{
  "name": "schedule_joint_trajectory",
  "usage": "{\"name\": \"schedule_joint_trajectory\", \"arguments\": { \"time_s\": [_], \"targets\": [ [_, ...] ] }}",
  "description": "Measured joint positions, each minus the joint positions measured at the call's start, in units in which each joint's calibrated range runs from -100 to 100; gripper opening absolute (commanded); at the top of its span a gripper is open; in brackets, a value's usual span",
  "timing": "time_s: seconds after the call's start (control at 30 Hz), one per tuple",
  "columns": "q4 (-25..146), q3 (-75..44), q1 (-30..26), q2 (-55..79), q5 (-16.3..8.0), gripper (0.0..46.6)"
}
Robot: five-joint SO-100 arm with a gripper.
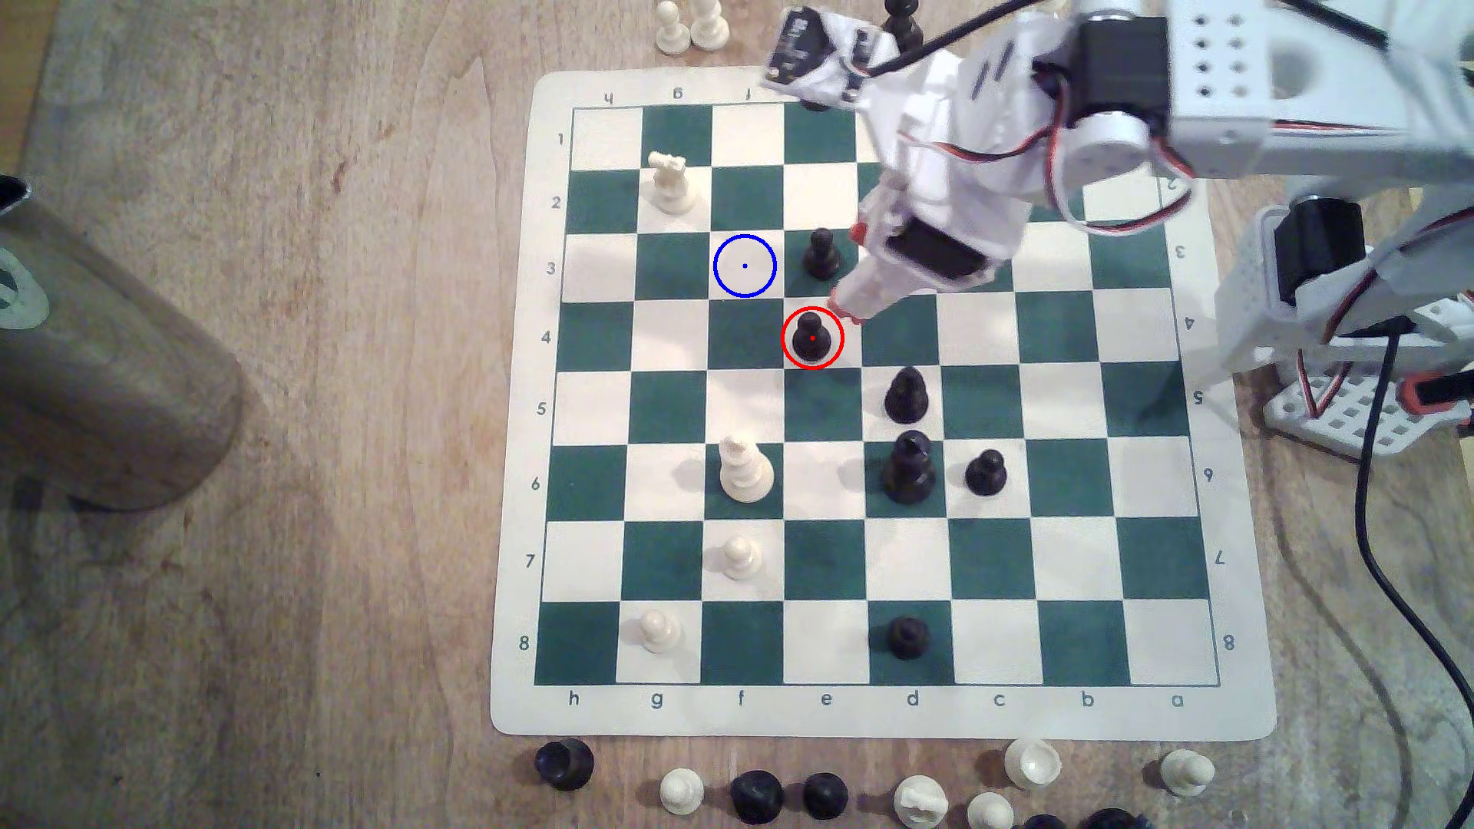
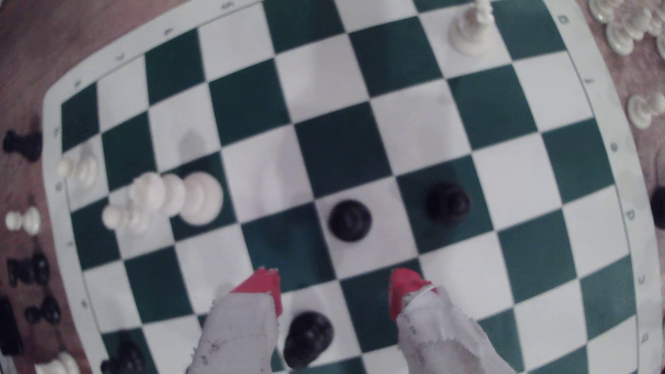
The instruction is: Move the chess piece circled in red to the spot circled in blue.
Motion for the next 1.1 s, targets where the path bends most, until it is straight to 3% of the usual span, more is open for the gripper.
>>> {"name": "schedule_joint_trajectory", "arguments": {
  "time_s": [0.37,0.63,1.1],
  "targets": [
    [-5.0,-1.4,-1.0,13.2,-0.4,16.5],
    [-5.3,-4.2,-1.6,20.6,-0.2,20.0],
    [-6.2,-8.5,-1.5,26.6,0.1,16.2]
  ]
}}
